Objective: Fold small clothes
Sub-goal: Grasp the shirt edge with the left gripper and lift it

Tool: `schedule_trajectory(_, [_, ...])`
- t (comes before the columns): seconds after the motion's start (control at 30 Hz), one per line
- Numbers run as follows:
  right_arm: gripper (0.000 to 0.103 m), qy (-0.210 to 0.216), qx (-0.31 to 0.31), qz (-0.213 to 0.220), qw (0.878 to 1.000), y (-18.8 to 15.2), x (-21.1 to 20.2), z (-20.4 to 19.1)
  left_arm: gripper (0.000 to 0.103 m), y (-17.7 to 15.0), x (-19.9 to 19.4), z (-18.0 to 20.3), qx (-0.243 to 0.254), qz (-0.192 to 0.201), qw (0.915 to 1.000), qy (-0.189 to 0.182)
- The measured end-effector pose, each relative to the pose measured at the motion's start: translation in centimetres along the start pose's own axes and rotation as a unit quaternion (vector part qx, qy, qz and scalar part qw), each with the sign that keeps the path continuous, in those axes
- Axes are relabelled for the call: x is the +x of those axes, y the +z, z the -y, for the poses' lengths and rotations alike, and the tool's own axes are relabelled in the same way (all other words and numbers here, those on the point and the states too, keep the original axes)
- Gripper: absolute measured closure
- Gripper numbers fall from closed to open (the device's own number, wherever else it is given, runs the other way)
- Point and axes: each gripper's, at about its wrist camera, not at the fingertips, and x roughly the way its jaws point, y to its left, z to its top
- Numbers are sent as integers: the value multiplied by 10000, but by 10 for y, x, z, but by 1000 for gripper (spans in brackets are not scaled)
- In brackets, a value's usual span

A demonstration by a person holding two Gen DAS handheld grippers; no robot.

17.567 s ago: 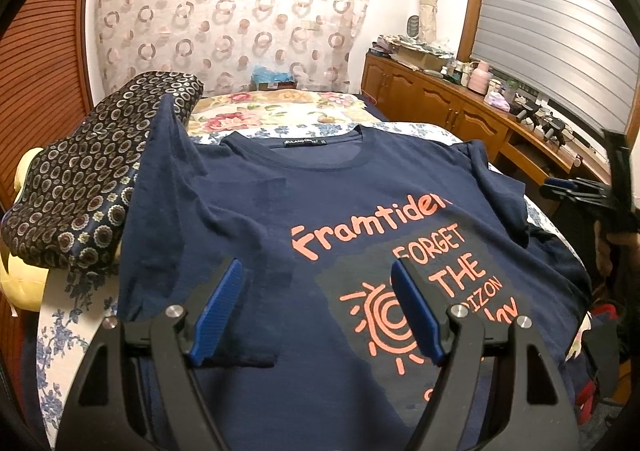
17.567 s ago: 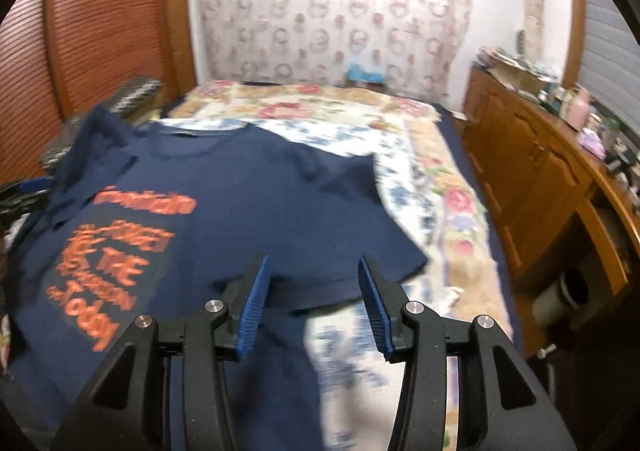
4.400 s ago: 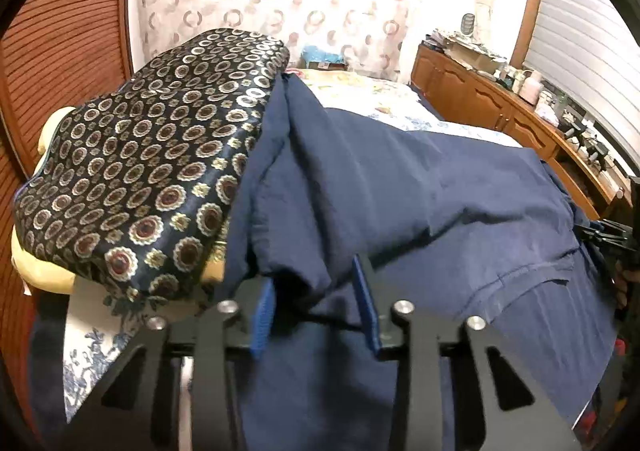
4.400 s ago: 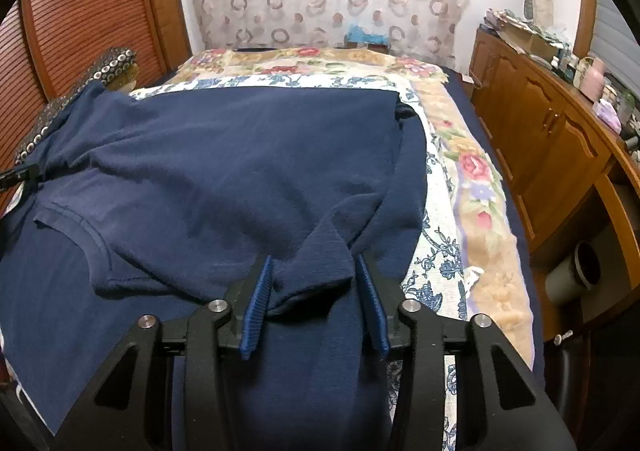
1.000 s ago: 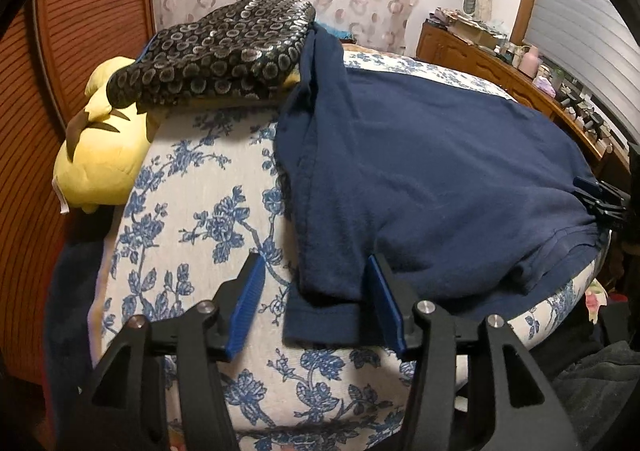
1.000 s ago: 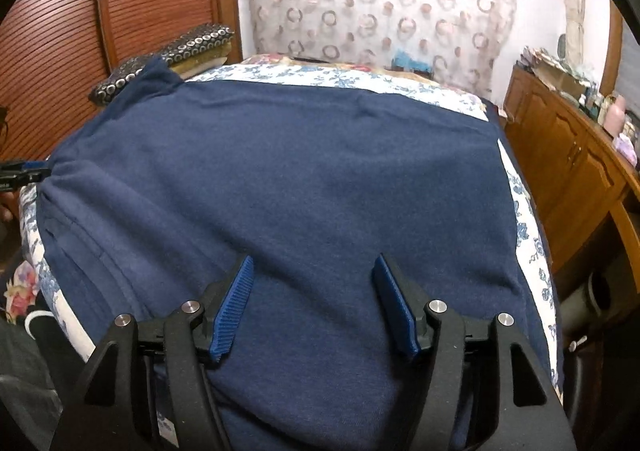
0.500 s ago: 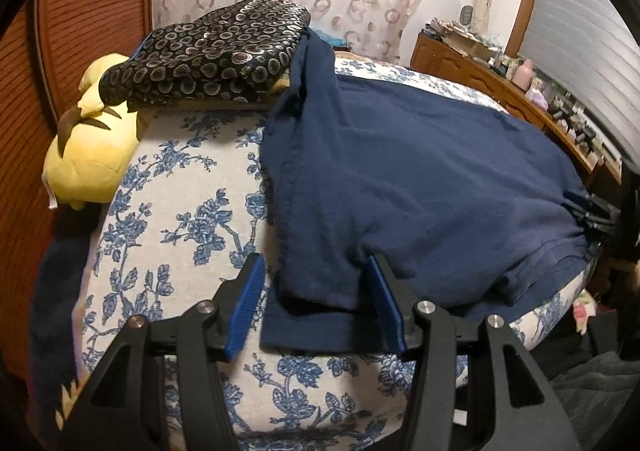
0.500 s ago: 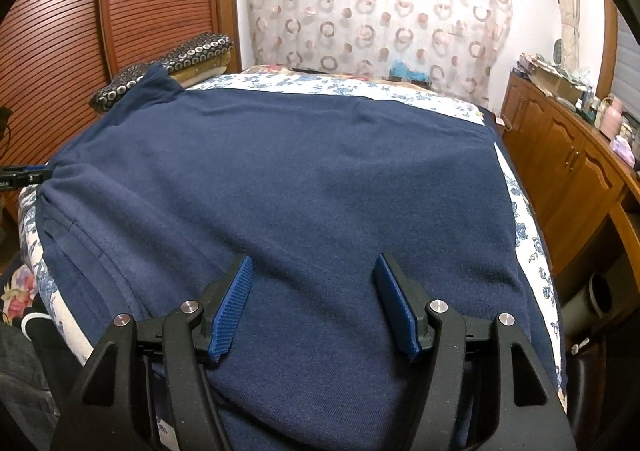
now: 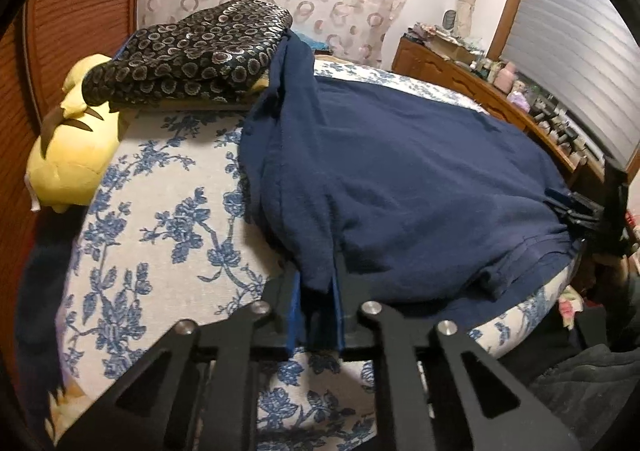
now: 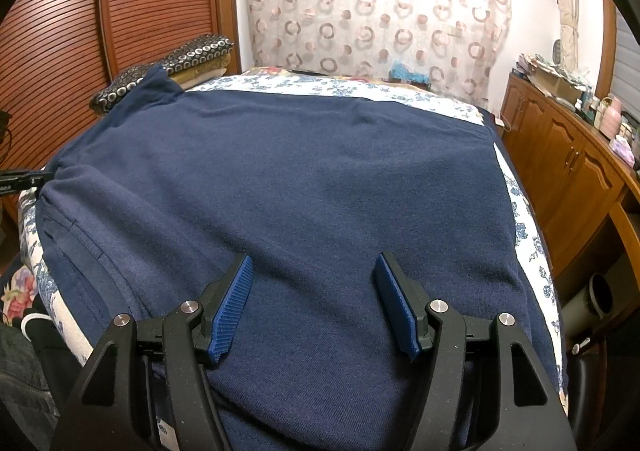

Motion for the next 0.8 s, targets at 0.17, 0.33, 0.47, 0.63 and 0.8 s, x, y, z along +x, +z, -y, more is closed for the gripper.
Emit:
schedule_trajectory(0.17, [38,-7,-19,-45,10000,1,-1,0,98,10,-10,9,43,354,9991,-214])
schedule_trajectory(0.33, [38,-42,-68,-247,9997,8,-1,0,98,40,-13,33,323,564,9968,-460])
schedule_trajectory(0.47, [38,-109,-97,-315,9994,8,-5,-2,98,68,-17,60,602,773,9927,-709])
schedule_trajectory(0.63, [38,-68,83,-205,9997,7,-17,6,98,102,-15,94,928,946,9864,-971])
schedule_trajectory(0.8, [38,-110,194,-62,9997,10,-32,17,98,139,-14,137,1378,1090,9778,-1142])
